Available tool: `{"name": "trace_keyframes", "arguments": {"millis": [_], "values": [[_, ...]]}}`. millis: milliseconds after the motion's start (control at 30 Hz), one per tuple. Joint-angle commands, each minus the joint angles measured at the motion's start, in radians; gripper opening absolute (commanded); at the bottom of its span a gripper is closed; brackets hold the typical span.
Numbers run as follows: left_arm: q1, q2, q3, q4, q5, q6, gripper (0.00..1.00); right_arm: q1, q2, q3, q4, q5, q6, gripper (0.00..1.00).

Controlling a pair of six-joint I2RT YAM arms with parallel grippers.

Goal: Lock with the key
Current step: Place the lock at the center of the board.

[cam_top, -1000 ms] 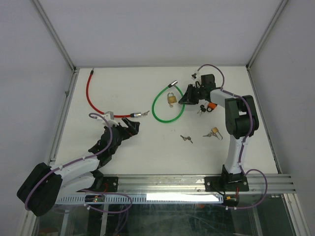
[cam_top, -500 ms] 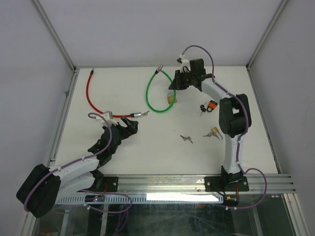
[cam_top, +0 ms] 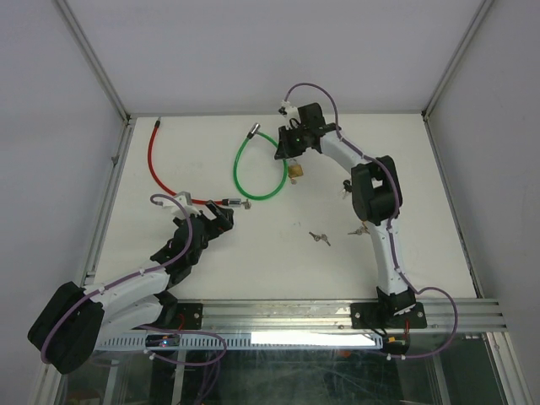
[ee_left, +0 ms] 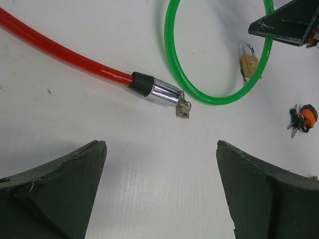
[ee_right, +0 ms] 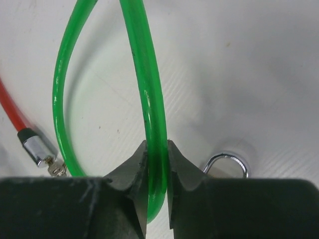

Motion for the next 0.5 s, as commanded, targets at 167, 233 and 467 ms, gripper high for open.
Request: {"name": "trace_keyframes", "arguments": {"millis": [167, 233, 467], "values": [[0.008, -0.012, 0.043, -0.069, -0.090, -0.076, 0.92, 0.036, 0.103, 0.274, -0.060, 0.038, -0.060, 0.45], [0.008, -0.001, 0.057, -0.095, -0.110, -0.099, 0.92, 0.038, 0.089, 0.289, -0.079, 0.042, -0.099, 0.53], [0.008, 0.073, 0.131, -0.123, -0.130, -0.115, 0.93, 0.035, -0.176, 0.083, -0.028, 0.119, -0.253, 0.56]]}}
